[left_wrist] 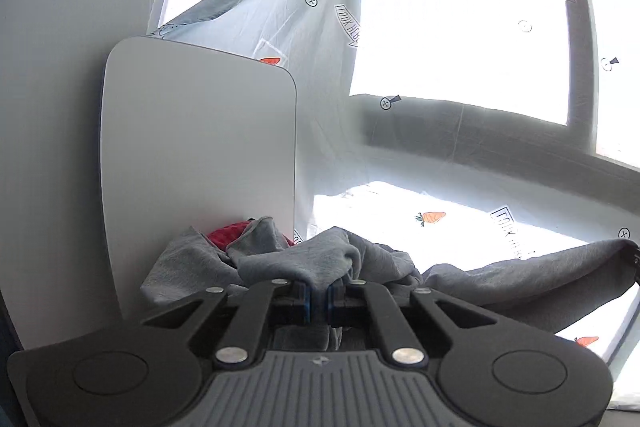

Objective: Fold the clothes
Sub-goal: 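Pull grey garments out of the heap and drop them on the table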

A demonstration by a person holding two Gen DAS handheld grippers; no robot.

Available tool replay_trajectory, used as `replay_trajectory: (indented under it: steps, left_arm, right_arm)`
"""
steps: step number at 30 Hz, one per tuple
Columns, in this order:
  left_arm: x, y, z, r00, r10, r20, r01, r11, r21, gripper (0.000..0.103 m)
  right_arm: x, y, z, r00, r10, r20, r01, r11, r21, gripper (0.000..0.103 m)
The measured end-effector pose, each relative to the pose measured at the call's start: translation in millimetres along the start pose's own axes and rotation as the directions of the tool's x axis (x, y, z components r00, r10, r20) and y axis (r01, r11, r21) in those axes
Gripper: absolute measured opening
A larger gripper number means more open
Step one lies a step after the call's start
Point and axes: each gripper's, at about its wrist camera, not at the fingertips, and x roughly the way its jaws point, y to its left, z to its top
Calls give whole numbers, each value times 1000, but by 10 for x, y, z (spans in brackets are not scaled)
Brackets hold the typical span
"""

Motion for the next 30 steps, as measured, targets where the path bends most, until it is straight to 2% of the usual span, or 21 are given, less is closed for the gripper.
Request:
replay_trajectory:
  steps: [2,3,5,6,7,9,10,11,12,13,16,17,20,22,26,28,30]
  left_arm:
    - [-251,-366,-50,991,-133,-16,133,991,8,7]
    - [-366,-613,-121,972,-228,-52,229,974,4,7]
    - [-508,-1102,-388,912,-381,-151,384,923,-12,9]
    - [-570,-1269,-517,885,-423,-196,426,904,-28,16]
    - [-593,-1493,-752,843,-463,-274,464,884,-66,31]
    - [-532,-1927,-1441,719,-541,-437,506,838,-206,48]
    - [-553,-2039,-1700,669,-557,-492,504,827,-250,50]
    - [-576,-2125,-1912,637,-553,-537,492,828,-270,50]
    - [-620,-2202,-2161,608,-524,-596,466,844,-266,50]
    - [-621,-2246,-2323,592,-480,-647,440,866,-240,50]
    - [-585,-2293,-2630,576,-359,-734,366,917,-161,51]
    - [-540,-2283,-2659,578,-328,-747,339,929,-145,52]
    - [-366,-2230,-2693,583,-264,-768,270,955,-123,54]
    - [-301,-2167,-2687,588,-244,-771,242,963,-120,54]
    - [-303,-1958,-2605,605,-198,-771,220,972,-77,62]
    - [-260,-1808,-2580,605,-177,-776,199,978,-68,63]
    - [-203,-1658,-2569,599,-164,-784,178,982,-69,63]
  right_arm:
    - [-273,-601,21,992,-125,4,125,991,44,3]
    - [-411,-915,21,982,-191,-1,191,979,70,3]
    - [-666,-1559,-69,944,-324,-68,330,938,104,4]
    - [-764,-1852,-171,915,-378,-137,391,917,83,5]
    - [-862,-2145,-273,879,-430,-204,450,891,58,7]
    - [-1086,-2591,-573,793,-513,-330,536,844,-22,24]
    - [-1241,-2761,-754,759,-531,-377,557,829,-48,27]
    - [-1402,-2911,-932,728,-536,-427,567,821,-64,33]
    - [-1566,-3007,-1106,707,-518,-482,562,825,-61,35]
    - [-1722,-3064,-1280,687,-497,-530,558,828,-54,34]
    - [-2117,-3171,-1775,621,-430,-656,545,838,-33,35]
    - [-2201,-3174,-1917,601,-407,-688,541,841,-24,35]
    - [-2233,-3125,-2245,563,-334,-756,519,855,9,35]
    - [-2150,-3069,-2349,562,-298,-771,499,866,29,35]
    - [-1903,-2848,-2375,591,-206,-780,453,885,110,39]
    - [-1814,-2661,-2415,600,-145,-787,422,893,157,40]
    - [-1759,-2430,-2474,596,-79,-799,384,902,198,41]
